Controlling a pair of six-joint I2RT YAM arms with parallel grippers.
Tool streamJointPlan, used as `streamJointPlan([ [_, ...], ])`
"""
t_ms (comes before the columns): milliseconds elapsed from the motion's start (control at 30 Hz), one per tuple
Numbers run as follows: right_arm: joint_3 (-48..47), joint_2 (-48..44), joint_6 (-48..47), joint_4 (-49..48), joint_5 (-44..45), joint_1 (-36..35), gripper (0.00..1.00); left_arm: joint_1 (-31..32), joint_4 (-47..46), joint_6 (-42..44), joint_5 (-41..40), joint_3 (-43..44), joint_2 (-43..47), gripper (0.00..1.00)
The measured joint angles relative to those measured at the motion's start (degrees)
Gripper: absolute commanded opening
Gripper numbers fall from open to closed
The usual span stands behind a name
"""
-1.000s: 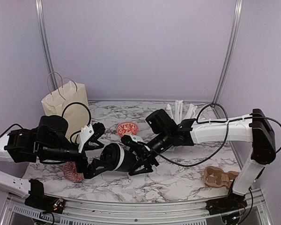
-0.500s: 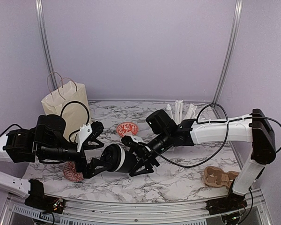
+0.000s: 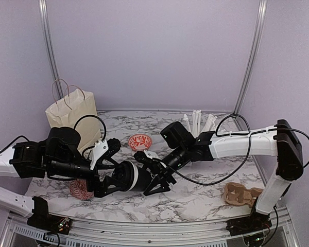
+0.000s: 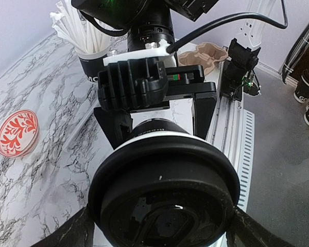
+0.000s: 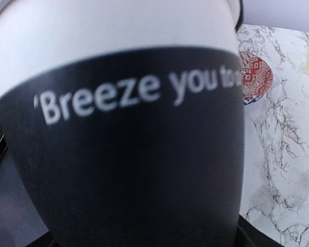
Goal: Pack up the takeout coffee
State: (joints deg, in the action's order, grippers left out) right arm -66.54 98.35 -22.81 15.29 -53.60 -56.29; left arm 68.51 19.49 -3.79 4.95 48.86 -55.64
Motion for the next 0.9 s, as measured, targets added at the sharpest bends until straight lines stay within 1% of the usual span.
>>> streamJointPlan([
  [67, 0.00, 0.00, -0.13, -0.02, 0.22, 0.00, 0.96, -0.20, 0.07, 0.00, 0.31, 0.00, -0.28, 0.88],
  [100, 0.00, 0.00, -0.15, 0.07, 0.46, 0.00, 0.98, -0.20, 0.11, 0.00, 0.44, 0.00, -0.33, 0.88],
  [333, 1.66, -2.27, -3.02, 3.67, 4.94, 0.79, 0.99, -0.22, 3.54, -0.13, 0.48, 0.37, -0.09, 0.87],
  [533, 5.97, -6.84, -4.50, 7.17, 9.31, 4.31, 0.99, -0.22, 8.17, -0.70, -0.31, 1.03, 0.04, 0.87],
  [700, 6.82, -7.41, -1.42, 7.58, 12.55, 5.79, 0.99, -0.22, 13.53, -0.61, -1.20, 4.15, -4.87, 0.87],
  [733, 6.80, -7.39, -0.42, 7.65, 12.63, 5.92, 0.97, -0.22, 14.34, -0.57, -1.27, 4.87, -6.12, 0.87],
  [767, 6.62, -7.26, 0.44, 7.91, 12.55, 6.08, 0.92, -0.22, 15.32, -0.42, -1.40, 5.84, -7.78, 0.87],
  [833, 5.44, -6.34, 1.99, 9.03, 11.76, 6.12, 0.77, -0.22, 16.90, -0.11, -1.44, 7.39, -10.43, 0.87],
  [900, 3.17, -4.35, 3.41, 10.82, 10.12, 6.12, 0.60, -0.22, 18.53, 0.13, -1.46, 8.79, -12.76, 0.87],
])
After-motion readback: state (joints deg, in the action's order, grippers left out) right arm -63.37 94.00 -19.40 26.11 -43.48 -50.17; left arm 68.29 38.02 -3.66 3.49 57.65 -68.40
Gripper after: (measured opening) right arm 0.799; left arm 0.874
